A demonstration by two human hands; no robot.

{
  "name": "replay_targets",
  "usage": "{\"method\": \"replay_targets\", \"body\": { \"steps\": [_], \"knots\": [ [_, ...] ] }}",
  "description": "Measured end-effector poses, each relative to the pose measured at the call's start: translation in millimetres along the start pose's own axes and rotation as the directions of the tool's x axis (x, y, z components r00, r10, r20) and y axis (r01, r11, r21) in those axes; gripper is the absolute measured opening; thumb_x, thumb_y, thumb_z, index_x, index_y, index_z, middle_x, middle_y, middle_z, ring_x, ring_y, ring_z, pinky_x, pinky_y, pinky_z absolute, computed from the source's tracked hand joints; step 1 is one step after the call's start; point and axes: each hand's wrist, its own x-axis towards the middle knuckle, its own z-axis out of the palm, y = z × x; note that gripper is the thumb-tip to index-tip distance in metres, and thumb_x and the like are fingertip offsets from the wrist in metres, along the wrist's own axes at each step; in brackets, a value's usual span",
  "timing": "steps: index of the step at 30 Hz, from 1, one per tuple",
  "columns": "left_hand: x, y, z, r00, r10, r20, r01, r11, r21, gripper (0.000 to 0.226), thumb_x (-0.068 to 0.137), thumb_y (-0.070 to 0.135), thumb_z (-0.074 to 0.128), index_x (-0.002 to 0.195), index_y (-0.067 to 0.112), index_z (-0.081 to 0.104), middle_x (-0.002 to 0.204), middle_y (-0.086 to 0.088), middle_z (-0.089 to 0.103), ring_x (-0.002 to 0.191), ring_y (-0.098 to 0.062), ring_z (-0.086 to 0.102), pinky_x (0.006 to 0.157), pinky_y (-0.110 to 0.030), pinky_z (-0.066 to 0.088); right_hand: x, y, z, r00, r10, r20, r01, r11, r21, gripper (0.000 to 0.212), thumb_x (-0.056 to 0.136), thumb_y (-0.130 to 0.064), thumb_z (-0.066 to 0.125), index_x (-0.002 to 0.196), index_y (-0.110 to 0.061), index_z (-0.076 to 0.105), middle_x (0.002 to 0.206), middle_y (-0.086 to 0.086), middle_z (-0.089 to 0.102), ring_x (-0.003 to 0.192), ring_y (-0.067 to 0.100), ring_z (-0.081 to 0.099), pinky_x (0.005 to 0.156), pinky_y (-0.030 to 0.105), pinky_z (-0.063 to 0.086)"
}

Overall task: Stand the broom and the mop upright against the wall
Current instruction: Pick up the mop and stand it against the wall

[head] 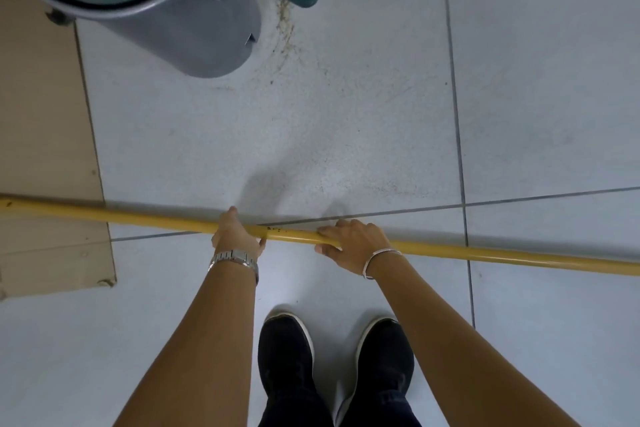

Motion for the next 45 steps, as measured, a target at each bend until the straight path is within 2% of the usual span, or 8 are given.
{"method": "replay_targets", "body": {
  "steps": [4, 12, 17, 24, 30, 33, 41, 45],
  "knots": [
    [-11, -5, -23, 0.996, 0.062, 0.059, -0.052, 0.986, -0.157, 0.037, 0.090, 0.031, 0.057, 0.124, 0.017, 0.052, 0.125, -0.001, 0.056, 0.113, -0.015, 0.053, 0.084, -0.043, 0.047, -10, -10, -11, 0.992, 0.031, -0.125, -0.025, 0.998, 0.050, 0.041, 0.090, -0.046, 0.042, 0.126, -0.028, 0.046, 0.121, 0.008, 0.058, 0.107, 0.030, 0.055, 0.085, 0.043, 0.046],
    [-128, 26, -53, 0.932, 0.316, 0.175, -0.246, 0.910, -0.334, 0.037, 0.091, 0.022, 0.057, 0.126, 0.011, 0.049, 0.112, -0.009, 0.058, 0.103, -0.024, 0.057, 0.075, -0.049, 0.055, -79, -46, -104, 0.966, 0.131, -0.224, -0.087, 0.977, 0.196, 0.027, 0.087, -0.046, 0.049, 0.110, -0.038, 0.058, 0.107, -0.001, 0.064, 0.099, 0.023, 0.059, 0.075, 0.034, 0.045],
    [-233, 72, -60, 0.835, 0.476, 0.277, -0.348, 0.846, -0.405, 0.024, 0.087, 0.022, 0.063, 0.107, 0.018, 0.049, 0.106, -0.006, 0.062, 0.099, -0.020, 0.061, 0.069, -0.046, 0.058, -135, -72, -201, 0.954, 0.149, -0.261, -0.067, 0.952, 0.298, 0.022, 0.084, -0.047, 0.052, 0.104, -0.044, 0.061, 0.101, -0.006, 0.066, 0.091, 0.018, 0.057, 0.071, 0.029, 0.042],
    [-397, 149, -74, 0.582, 0.707, 0.402, -0.541, 0.705, -0.458, 0.028, 0.087, 0.026, 0.063, 0.113, 0.018, 0.057, 0.111, -0.004, 0.064, 0.101, -0.018, 0.064, 0.071, -0.046, 0.059, -217, -122, -333, 0.919, 0.096, -0.382, 0.066, 0.919, 0.390, 0.027, 0.077, -0.047, 0.063, 0.102, -0.036, 0.066, 0.084, -0.005, 0.061, 0.084, 0.018, 0.059, 0.077, 0.031, 0.049],
    [-577, 207, -87, 0.340, 0.836, 0.430, -0.665, 0.537, -0.519, 0.041, 0.086, 0.025, 0.064, 0.126, 0.015, 0.056, 0.102, -0.001, 0.061, 0.102, -0.019, 0.064, 0.064, -0.041, 0.061, -322, -173, -447, 0.806, 0.107, -0.582, 0.242, 0.838, 0.489, 0.019, 0.079, -0.037, 0.065, 0.096, -0.031, 0.070, 0.077, -0.005, 0.064, 0.078, 0.018, 0.060, 0.068, 0.024, 0.045],
    [-668, 223, -98, 0.223, 0.863, 0.453, -0.681, 0.471, -0.561, 0.057, 0.081, 0.024, 0.070, 0.133, 0.021, 0.047, 0.104, -0.004, 0.062, 0.099, -0.018, 0.067, 0.065, -0.044, 0.061, -381, -191, -496, 0.744, 0.117, -0.658, 0.327, 0.796, 0.510, 0.021, 0.080, -0.033, 0.065, 0.100, -0.028, 0.069, 0.086, 0.002, 0.068, 0.083, 0.019, 0.062, 0.076, 0.027, 0.047],
    [-843, 218, -114, -0.073, 0.799, 0.597, -0.773, 0.332, -0.540, 0.018, 0.084, 0.025, 0.067, 0.095, 0.011, 0.065, 0.096, -0.009, 0.060, 0.088, -0.015, 0.064, 0.057, -0.037, 0.061, -511, -207, -567, 0.632, 0.142, -0.762, 0.513, 0.661, 0.548, 0.031, 0.082, -0.017, 0.065, 0.111, -0.007, 0.064, 0.089, 0.012, 0.063, 0.083, 0.025, 0.060, 0.079, 0.041, 0.053],
    [-906, 196, -110, -0.218, 0.761, 0.611, -0.771, 0.249, -0.586, 0.017, 0.084, 0.026, 0.067, 0.094, 0.013, 0.065, 0.088, 0.001, 0.058, 0.083, -0.017, 0.064, 0.060, -0.042, 0.061, -559, -198, -582, 0.583, 0.205, -0.786, 0.594, 0.552, 0.584, 0.031, 0.081, -0.014, 0.065, 0.111, -0.007, 0.063, 0.093, 0.014, 0.065, 0.089, 0.029, 0.063, 0.082, 0.051, 0.055]
  ]
}}
